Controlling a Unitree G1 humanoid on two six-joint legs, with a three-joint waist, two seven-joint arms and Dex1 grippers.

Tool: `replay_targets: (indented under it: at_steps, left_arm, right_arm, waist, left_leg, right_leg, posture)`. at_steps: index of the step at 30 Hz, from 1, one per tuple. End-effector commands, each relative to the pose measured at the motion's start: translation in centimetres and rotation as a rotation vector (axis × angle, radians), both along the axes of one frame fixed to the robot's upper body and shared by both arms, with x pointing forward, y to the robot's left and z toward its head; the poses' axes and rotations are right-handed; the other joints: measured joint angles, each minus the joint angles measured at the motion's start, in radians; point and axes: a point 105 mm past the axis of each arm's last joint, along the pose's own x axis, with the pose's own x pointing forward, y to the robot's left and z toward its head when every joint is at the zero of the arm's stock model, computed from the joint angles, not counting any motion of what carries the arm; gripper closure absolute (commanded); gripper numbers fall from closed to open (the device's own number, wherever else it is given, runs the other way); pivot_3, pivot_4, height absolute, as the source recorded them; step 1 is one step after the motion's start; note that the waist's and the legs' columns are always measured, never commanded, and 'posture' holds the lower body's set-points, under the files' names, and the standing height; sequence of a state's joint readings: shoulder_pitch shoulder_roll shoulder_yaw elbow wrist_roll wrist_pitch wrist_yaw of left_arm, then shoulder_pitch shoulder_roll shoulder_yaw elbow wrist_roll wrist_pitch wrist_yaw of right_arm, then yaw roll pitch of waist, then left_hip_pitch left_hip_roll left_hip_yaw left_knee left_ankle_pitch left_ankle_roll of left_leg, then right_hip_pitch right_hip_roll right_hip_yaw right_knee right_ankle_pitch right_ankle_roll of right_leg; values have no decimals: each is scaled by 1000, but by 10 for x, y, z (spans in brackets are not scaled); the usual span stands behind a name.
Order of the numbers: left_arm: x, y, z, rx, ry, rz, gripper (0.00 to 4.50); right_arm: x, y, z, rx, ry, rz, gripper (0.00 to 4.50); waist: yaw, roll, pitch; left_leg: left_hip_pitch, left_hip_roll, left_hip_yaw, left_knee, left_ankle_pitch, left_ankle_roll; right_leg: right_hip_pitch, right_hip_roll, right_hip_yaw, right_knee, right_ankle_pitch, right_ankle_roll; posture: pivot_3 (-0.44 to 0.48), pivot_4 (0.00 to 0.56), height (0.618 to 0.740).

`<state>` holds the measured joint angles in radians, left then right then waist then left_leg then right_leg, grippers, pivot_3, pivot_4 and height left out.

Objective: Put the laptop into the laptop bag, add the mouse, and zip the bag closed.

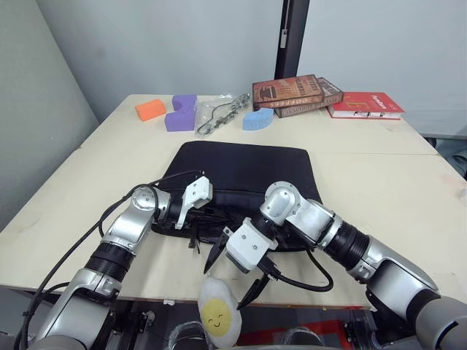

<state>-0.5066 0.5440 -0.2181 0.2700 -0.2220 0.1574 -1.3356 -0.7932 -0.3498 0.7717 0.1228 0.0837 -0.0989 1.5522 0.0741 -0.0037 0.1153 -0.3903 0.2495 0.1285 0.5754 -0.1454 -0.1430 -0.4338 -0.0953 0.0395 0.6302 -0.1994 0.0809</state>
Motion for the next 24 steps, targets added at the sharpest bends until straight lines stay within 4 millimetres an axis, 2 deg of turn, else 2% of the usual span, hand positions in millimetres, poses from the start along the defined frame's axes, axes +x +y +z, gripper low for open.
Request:
replay_targets:
  at_steps: [1,11,14,16,21,24]
  left_arm:
    - [-1,3,-7,43,4,12,4500]
    - [0,5,-8,48,3,16,4500]
    - [0,4,-7,43,1,17,4500]
    - [1,4,-7,42,0,18,4500]
    - [1,4,-7,44,-2,20,4500]
    - [1,4,-7,45,-2,19,4500]
  right_arm:
    - [-3,3,0,3,-134,137,77]
    - [-5,7,4,64,-162,198,77]
    - [-6,7,3,64,-164,210,902]
    - [-6,6,3,62,-162,212,1704]
    - [-6,5,1,61,-162,218,3276]
    - [-6,5,1,60,-163,220,4377]
  waist:
    - [-1,0,0]
    - [-6,0,0]
    - [-8,0,0]
    - [-8,0,0]
    - [-8,0,0]
    - [-8,0,0]
  left_leg:
    - [0,0,0,0,0,0]
    - [0,0,0,0,0,0]
    - [0,0,0,0,0,0]
    - [0,0,0,0,0,0]
    - [0,0,0,0,0,0]
    - [0,0,-1,0,0,0]
  right_leg:
    - [0,0,0,0,0,0]
    - [0,0,0,0,0,-1]
    - [0,0,0,0,0,-1]
    - [0,0,0,0,0,-1]
    - [0,0,0,0,0,-1]
    - [0,0,0,0,0,-1]
  posture:
    - [0,150,734]
    - [0,150,734]
    - [0,150,734]
    - [0,150,734]
    - [0,150,734]
    - [0,150,734]
